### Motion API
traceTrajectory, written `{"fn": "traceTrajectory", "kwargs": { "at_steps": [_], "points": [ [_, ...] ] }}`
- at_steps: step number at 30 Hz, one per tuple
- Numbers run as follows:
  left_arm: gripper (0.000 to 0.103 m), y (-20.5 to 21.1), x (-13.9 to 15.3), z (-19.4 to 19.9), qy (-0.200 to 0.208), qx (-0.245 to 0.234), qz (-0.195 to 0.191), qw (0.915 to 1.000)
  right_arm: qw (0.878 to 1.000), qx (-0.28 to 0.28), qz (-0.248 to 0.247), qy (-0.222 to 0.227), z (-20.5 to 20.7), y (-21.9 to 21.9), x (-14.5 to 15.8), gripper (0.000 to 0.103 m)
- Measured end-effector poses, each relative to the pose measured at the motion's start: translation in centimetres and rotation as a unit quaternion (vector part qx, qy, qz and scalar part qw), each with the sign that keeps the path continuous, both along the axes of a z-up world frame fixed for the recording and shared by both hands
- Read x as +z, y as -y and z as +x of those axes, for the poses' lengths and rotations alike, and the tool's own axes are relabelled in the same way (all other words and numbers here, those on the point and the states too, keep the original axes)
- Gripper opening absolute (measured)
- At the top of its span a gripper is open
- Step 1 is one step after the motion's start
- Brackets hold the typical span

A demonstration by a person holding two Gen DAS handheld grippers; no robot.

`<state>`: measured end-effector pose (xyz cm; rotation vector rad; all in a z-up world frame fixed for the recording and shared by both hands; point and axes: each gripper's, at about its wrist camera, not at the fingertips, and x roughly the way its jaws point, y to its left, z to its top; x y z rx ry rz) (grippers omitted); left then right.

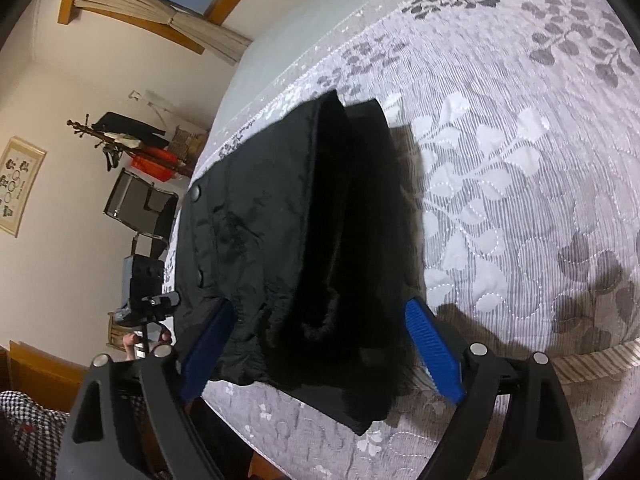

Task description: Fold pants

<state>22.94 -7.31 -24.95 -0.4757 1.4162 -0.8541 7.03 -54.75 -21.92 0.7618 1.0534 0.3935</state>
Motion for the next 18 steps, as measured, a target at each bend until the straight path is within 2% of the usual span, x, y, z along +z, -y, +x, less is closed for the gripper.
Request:
{"fn": "traceTrajectory", "kwargs": {
  "at_steps": [2, 5, 12, 15, 18],
  "points": [
    [0.100, 0.7, 0.1, -0.3, -0.005, -0.018, -0.019, 0.9996, 1.000, 0.002, 0.005, -0.006, 0.1, -0.1, -0.4, 0.089],
    [0.100, 1.8, 0.3, -0.8, 0.004, -0.028, -0.006, 0.9996, 1.000, 0.007, 0.011, -0.013, 0.4, -0.2, -1.3, 0.089],
    [0.100, 2.8, -0.3, -0.3, -0.042, -0.016, -0.047, 0.9979, 0.998, 0.020, 0.052, -0.030, 0.9, -0.7, -3.3, 0.093],
    [0.100, 4.0, -1.4, -0.2, -0.045, -0.036, -0.028, 0.9979, 0.997, 0.024, 0.065, -0.039, 1.5, -1.1, -4.3, 0.097],
    [0.100, 5.5, -0.9, -0.5, -0.025, -0.053, 0.005, 0.9983, 0.997, 0.030, 0.061, -0.037, 1.8, -1.4, -4.2, 0.098]
  ]
}}
